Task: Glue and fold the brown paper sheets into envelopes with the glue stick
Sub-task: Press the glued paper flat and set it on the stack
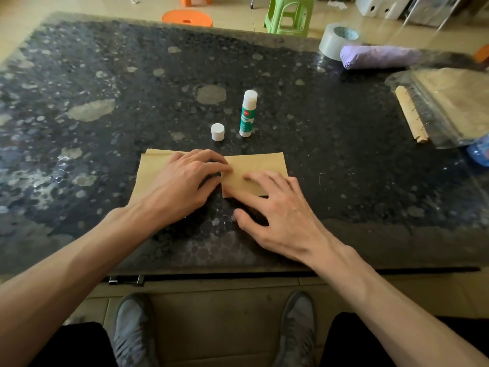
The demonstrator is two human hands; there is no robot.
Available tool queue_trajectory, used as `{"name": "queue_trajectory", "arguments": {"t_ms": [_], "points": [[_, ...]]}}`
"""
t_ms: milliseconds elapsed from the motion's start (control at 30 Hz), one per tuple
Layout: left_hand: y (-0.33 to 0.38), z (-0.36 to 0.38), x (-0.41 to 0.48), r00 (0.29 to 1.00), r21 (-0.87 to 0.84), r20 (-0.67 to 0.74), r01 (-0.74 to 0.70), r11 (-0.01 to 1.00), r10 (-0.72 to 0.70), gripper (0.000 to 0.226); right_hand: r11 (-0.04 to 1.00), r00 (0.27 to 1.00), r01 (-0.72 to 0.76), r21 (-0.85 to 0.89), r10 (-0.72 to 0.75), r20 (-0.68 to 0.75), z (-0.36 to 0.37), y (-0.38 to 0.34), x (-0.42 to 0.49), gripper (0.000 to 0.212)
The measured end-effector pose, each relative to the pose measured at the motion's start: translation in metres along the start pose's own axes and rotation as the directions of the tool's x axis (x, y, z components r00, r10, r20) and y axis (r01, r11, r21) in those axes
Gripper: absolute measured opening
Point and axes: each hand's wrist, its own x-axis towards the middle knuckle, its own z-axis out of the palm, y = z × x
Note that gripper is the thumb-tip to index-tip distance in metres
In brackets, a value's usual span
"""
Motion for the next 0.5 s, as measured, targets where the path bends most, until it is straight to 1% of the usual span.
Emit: {"name": "queue_trajectory", "arguments": {"t_ms": [67, 100, 167, 233, 333, 400, 500], "points": [[0.000, 0.000, 0.000, 0.999, -0.008, 0.013, 0.030, 1.000, -0.030, 0.037, 0.995, 0.996, -0.059, 0.081, 0.064, -0.066, 0.000, 0.001, 0.005, 0.054], [0.000, 0.000, 0.001, 0.999, -0.016, 0.020, 0.047, 0.999, -0.047, 0.041, 0.993, 0.992, -0.084, 0.081, 0.091, -0.083, 0.000, 0.002, 0.009, 0.056], [0.001, 0.001, 0.002, 0.998, -0.030, 0.021, 0.068, 0.997, -0.067, 0.047, 0.994, 0.991, -0.106, 0.016, 0.107, -0.084, 0.002, 0.001, 0.017, 0.059], [0.002, 0.001, 0.002, 0.997, -0.031, 0.019, 0.078, 0.996, -0.077, 0.051, 0.991, 0.993, -0.114, -0.066, 0.111, -0.051, 0.004, -0.003, 0.024, 0.060], [0.003, 0.001, 0.001, 0.997, -0.018, 0.022, 0.072, 0.997, -0.072, 0.051, 0.978, 0.991, -0.134, -0.160, 0.131, -0.025, 0.011, -0.006, 0.028, 0.058], [0.003, 0.001, 0.000, 0.997, 0.001, 0.032, 0.067, 0.998, -0.067, 0.052, 0.964, 0.988, -0.152, -0.217, 0.145, -0.049, 0.011, -0.004, 0.025, 0.056], [0.003, -0.001, 0.002, 0.996, 0.029, 0.054, 0.069, 0.997, -0.070, 0.056, 0.940, 0.975, -0.219, -0.262, 0.198, -0.106, 0.007, 0.006, 0.017, 0.053]]}}
